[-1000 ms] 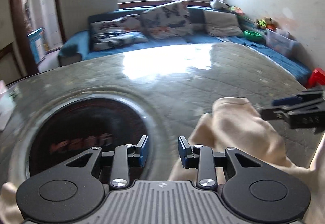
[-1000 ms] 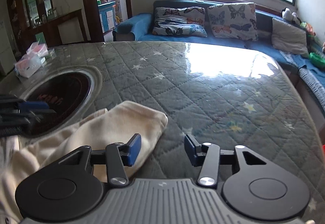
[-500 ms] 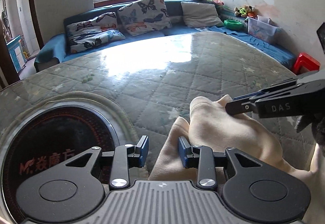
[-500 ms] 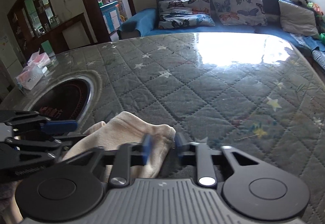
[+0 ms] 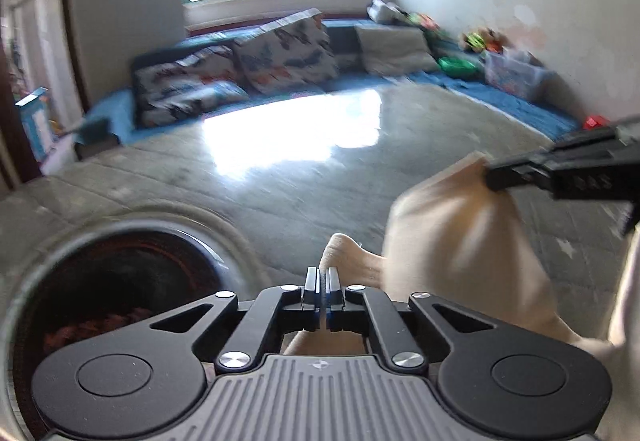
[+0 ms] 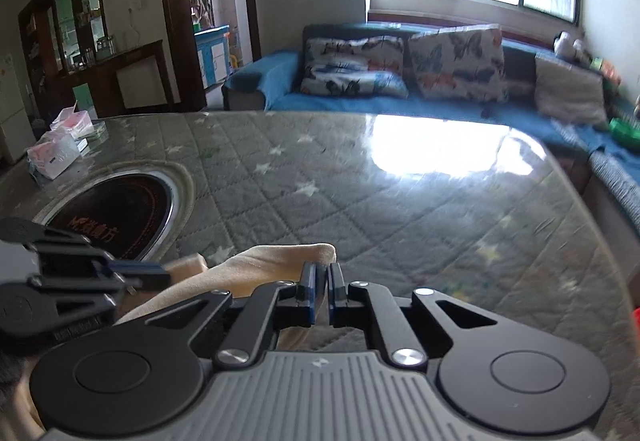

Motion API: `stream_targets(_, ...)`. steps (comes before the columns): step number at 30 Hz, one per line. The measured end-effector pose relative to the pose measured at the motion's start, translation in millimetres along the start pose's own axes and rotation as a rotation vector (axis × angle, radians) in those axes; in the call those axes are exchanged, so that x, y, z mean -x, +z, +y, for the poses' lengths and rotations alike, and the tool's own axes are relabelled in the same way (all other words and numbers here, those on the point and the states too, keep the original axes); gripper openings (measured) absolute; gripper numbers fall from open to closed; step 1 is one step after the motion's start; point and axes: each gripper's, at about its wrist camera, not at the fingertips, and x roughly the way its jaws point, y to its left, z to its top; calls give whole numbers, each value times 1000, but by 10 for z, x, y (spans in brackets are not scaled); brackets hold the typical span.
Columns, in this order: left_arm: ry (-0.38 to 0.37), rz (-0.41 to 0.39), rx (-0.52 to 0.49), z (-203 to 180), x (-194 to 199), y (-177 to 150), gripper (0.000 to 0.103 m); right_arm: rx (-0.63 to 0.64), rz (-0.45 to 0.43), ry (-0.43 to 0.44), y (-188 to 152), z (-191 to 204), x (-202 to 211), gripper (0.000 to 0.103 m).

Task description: Fold clothes

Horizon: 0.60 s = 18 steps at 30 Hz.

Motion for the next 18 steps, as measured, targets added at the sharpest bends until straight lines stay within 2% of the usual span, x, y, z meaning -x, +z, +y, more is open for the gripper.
stream_targets(4, 128, -62, 53, 242, 120, 56, 2, 5, -33, -61, 25, -68, 83, 5)
stream_targets(6, 171, -60, 99, 427, 120, 86, 2, -12, -35, -86, 45, -125, 68, 5)
stream_targets(9, 184, -24, 154, 654, 41, 74, 3, -16, -18, -109, 44, -160, -28, 5)
stream_targets(14, 185, 17, 179, 766, 52, -35, 5, 0, 6, -113, 0, -121, -117, 9)
stream_targets(18, 153, -3, 168, 674, 172, -31, 5, 48, 29, -40, -68, 17, -108, 11)
